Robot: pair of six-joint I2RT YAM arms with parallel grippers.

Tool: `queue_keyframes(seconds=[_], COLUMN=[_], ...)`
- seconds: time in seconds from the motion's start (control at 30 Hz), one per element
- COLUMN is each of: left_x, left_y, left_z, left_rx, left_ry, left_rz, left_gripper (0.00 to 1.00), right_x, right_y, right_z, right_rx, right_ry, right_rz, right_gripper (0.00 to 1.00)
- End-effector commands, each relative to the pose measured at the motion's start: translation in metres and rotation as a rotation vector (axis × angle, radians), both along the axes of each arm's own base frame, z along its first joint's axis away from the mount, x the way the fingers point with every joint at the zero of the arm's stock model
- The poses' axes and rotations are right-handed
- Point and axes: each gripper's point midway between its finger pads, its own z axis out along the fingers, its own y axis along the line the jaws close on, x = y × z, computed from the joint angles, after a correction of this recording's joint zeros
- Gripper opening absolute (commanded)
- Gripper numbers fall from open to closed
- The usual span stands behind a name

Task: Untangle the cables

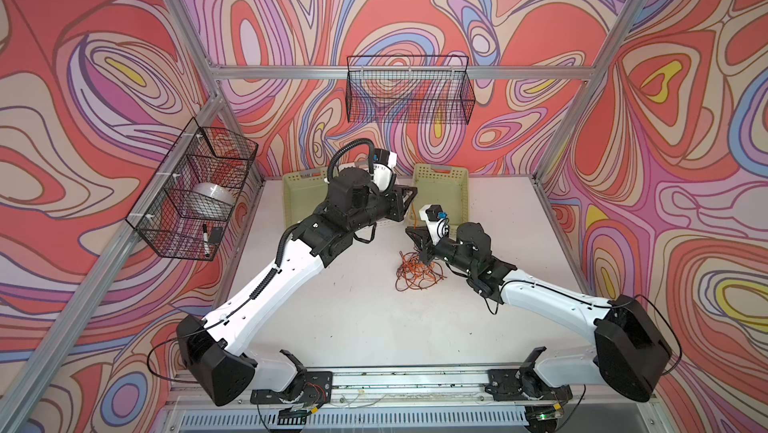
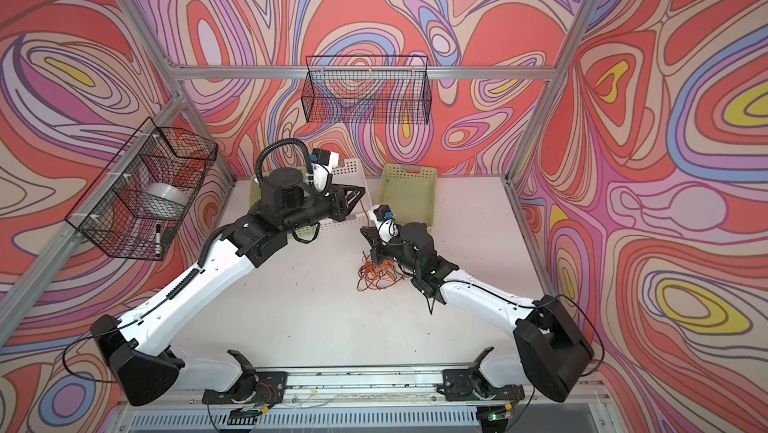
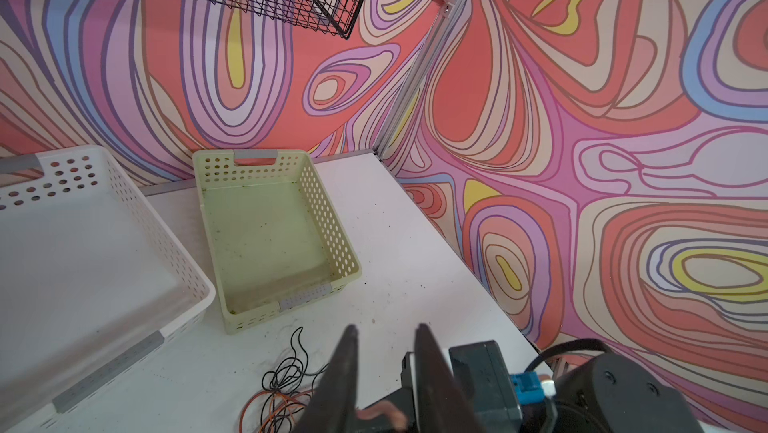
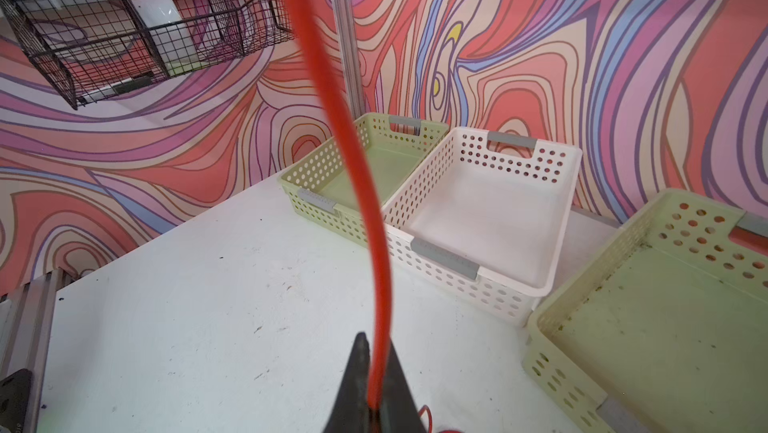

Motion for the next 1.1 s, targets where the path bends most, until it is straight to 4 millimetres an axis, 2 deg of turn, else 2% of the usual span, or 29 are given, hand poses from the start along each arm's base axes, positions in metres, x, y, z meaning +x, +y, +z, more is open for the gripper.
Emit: queue_keyframes(seconds=[0.0,0.1,0.2,0.33,0.43,0.57,0.77,0.83,0.87,1.07], left_x=[-0.001,-0.004,-0.012,-0.016,-0.011,-0.001,0.010,0.013,0.015,0.017], left_y=[0.013,0.030,0.034,0.020,0.007,-0.011,-0.037,-0.044,-0.046,-0.043], left_z=[-0.002,-0.018,-0.040,-0.084,-0.106,-0.120,-0.123,-0.125,-0.127,-0.121], left_rx=[0.007,0.017,0.032,0.008,-0.043,-0.100,-0.155,-0.153,-0.149,-0.132], left_ry=[-0.033,-0.046,-0.057,-0.009,0.026,0.032,0.004,0.009,0.013,0.004], left_rz=[0.021,0.063,0.046,-0.032,-0.067,-0.103,-0.153,-0.161,-0.158,-0.122], left_gripper=[1.00,1.00,0.99,0.93,0.86,0.81,0.79,0.75,0.69,0.04], right_x=[0.013,0.022,0.025,0.023,0.018,0.014,0.010,0.008,0.008,0.006], right_y=[-0.015,-0.024,-0.021,-0.013,-0.009,-0.006,-0.003,-0.002,-0.001,-0.006], right_z=[0.020,0.028,0.036,0.049,0.064,0.079,0.084,0.085,0.085,0.091], right_rx=[0.075,0.113,0.103,0.096,0.123,0.143,0.155,0.166,0.169,0.170], right_ry=[0.049,0.078,0.086,0.087,0.074,0.068,0.079,0.090,0.090,0.082], right_rz=[-0.035,-0.047,-0.027,0.020,0.063,0.095,0.123,0.131,0.135,0.114], right_gripper=[0.00,0.00,0.00,0.00,0.00,0.00,0.00,0.00,0.00,0.02])
